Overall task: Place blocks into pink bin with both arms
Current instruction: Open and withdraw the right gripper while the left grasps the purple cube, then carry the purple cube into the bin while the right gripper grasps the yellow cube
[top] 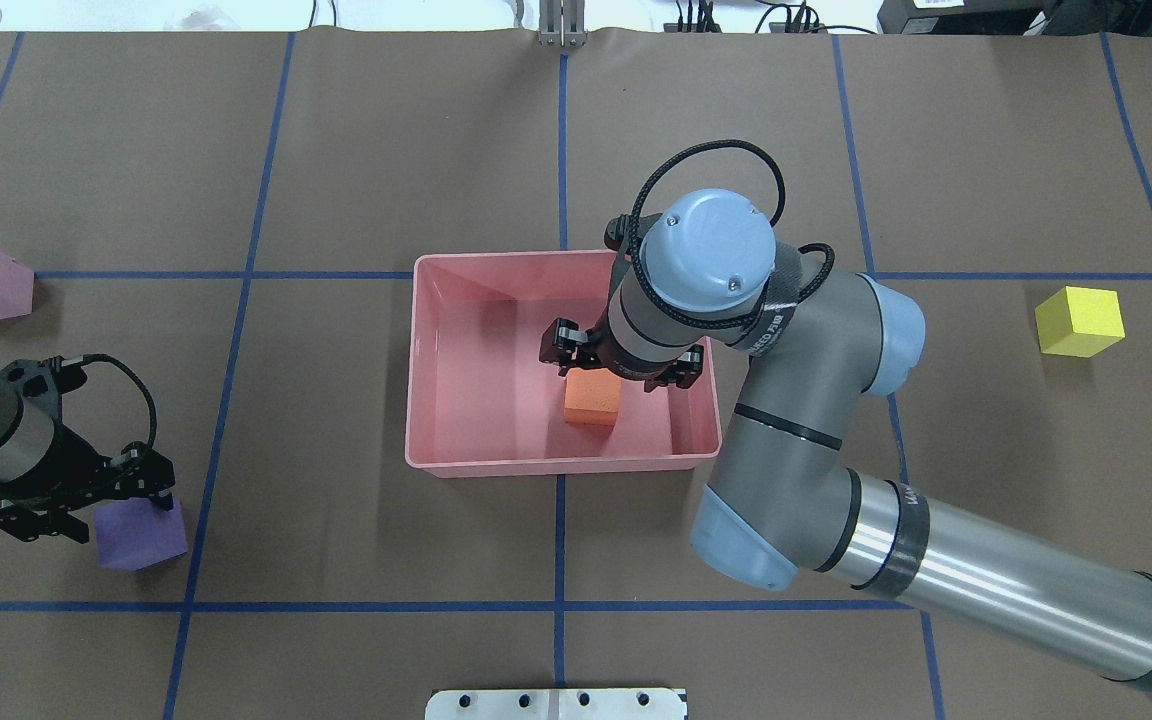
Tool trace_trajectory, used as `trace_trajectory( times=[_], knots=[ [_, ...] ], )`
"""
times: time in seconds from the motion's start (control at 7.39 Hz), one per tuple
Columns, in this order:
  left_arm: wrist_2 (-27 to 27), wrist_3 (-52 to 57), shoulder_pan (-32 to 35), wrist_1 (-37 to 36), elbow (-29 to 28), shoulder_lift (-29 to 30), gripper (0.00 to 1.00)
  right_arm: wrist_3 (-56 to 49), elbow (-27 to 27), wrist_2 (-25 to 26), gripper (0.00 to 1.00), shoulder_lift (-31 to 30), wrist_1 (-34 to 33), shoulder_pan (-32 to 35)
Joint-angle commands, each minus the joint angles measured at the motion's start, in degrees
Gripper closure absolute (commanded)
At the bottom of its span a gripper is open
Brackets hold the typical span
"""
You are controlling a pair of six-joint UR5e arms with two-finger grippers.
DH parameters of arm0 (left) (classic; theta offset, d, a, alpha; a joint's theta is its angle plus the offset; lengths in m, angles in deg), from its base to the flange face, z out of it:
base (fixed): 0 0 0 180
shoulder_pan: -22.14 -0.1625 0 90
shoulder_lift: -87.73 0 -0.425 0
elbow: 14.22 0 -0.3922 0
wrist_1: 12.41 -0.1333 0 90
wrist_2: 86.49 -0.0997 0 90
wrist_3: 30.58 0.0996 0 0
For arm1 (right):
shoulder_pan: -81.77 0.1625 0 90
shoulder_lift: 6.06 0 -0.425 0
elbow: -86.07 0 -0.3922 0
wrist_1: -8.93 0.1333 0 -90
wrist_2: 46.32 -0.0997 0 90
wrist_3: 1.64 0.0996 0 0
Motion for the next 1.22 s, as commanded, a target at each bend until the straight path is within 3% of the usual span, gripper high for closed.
trace_trajectory(
  times=[0.0,0.14,0.41,0.54,0.68,0.81,1.08],
  knots=[
    [0.02,-0.09,-0.51,0.12,0.03,0.34,0.66,-0.97,10.99,-9.43,0.0,-9.12,-0.43,9.55],
    [0.63,-0.26,-0.25,0.04,1.86,0.42,0.98,-4.9,11.56,-17.68,0.0,-12.74,-0.25,17.45],
    [7.54,-1.05,2.36,-0.23,8.0,0.42,1.0,-25.47,11.22,-22.5,0.0,-23.62,0.19,27.07],
    [11.41,-2.71,7.87,-0.31,8.55,4.43,1.0,-34.9,10.17,-22.51,0.0,-28.11,0.19,30.59],
    [11.97,-8.55,10.27,-0.92,6.21,11.86,1.0,-43.09,7.81,-22.51,0.0,-30.6,0.19,33.76],
    [11.72,-12.62,11.69,-5.28,0.44,23.42,1.0,-48.04,5.26,-21.82,0.0,-31.84,0.19,35.09],
    [8.84,-13.53,11.79,-15.31,-8.28,38.94,1.0,-53.16,1.47,-19.11,0.0,-31.76,0.28,35.63]
  ],
)
